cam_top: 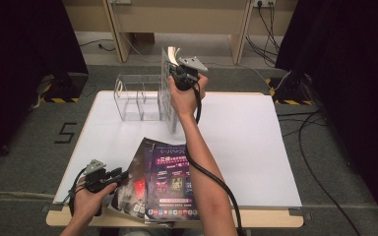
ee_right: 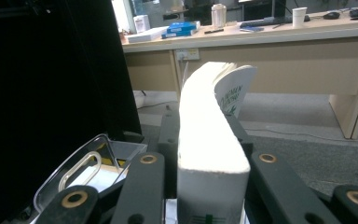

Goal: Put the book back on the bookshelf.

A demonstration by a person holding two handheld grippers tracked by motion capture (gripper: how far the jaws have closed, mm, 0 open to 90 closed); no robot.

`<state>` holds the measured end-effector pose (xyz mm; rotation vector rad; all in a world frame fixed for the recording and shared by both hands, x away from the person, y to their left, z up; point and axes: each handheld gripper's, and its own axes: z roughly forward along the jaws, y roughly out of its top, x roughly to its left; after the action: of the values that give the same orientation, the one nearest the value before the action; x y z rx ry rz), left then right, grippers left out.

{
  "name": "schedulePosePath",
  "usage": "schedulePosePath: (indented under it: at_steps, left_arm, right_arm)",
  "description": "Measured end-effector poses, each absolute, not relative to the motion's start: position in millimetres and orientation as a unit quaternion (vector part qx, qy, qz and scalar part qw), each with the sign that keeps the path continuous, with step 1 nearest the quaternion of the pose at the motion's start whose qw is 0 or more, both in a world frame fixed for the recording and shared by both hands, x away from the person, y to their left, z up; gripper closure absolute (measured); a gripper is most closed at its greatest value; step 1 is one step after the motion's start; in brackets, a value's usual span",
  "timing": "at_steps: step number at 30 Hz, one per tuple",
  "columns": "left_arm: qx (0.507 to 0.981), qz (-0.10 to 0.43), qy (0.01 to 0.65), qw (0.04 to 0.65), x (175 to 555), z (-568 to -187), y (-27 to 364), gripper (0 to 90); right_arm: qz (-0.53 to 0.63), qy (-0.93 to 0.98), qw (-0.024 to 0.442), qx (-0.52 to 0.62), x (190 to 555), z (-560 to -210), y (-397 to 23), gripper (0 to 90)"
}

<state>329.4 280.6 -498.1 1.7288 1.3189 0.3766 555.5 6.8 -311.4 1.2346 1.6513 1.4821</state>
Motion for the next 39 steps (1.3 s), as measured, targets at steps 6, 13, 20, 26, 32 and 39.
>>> schedulePosePath:
  at_steps: [6,13,20,26,32,39]
  left_arm:
    - [0.696,0.153,0.536,0.452,329.5,-497.8,281.7,61.1]
    - [0.698,0.153,0.535,0.452,329.9,-498.0,282.7,61.1]
    - [0.697,0.154,0.534,0.452,329.3,-497.7,284.0,61.1]
    - [0.698,0.153,0.533,0.453,329.5,-497.5,282.5,61.2]
    - [0.699,0.152,0.532,0.453,329.3,-497.8,281.5,61.2]
    - [0.702,0.153,0.528,0.452,328.6,-497.8,280.2,61.1]
  right_arm:
    - [0.56,0.617,0.301,0.464,563.3,-304.9,11.5,74.4]
    - [0.561,0.613,0.314,0.459,570.1,-295.3,17.7,74.4]
    - [0.557,0.61,0.32,0.463,577.1,-299.6,20.2,74.4]
    - [0.549,0.614,0.328,0.463,579.3,-306.0,22.3,74.3]
    - [0.549,0.609,0.338,0.462,573.8,-315.0,21.6,74.2]
    - [0.54,0.607,0.353,0.463,566.7,-323.4,16.2,73.7]
